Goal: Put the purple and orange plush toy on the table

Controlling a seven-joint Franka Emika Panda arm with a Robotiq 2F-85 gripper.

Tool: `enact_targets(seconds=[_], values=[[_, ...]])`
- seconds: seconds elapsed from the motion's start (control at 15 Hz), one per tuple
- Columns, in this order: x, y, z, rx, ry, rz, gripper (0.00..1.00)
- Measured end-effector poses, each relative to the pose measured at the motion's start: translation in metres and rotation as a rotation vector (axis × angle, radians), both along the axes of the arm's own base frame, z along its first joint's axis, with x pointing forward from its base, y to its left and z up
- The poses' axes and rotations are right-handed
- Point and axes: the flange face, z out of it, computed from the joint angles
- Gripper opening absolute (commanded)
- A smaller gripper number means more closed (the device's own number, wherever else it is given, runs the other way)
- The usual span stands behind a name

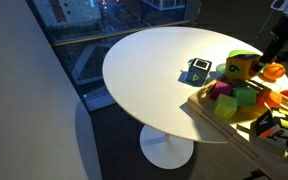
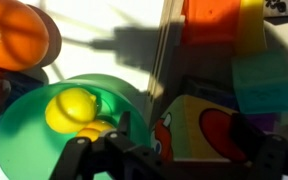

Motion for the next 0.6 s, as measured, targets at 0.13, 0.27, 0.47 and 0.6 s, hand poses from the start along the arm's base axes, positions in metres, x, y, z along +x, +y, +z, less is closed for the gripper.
enact_targets(seconds=[0.13, 0.27, 0.47, 0.6], values=[[0.004, 0.004, 0.0, 0.0, -0.001, -0.01, 1.0], [0.009, 0.007, 0.0, 0.0, -0.002, -0.019, 1.0], [0.018, 0.012, 0.002, 0.0, -0.007, -0.04, 1.0], [0.026, 0.014, 0.008, -0.001, -0.024, -0.06, 1.0]])
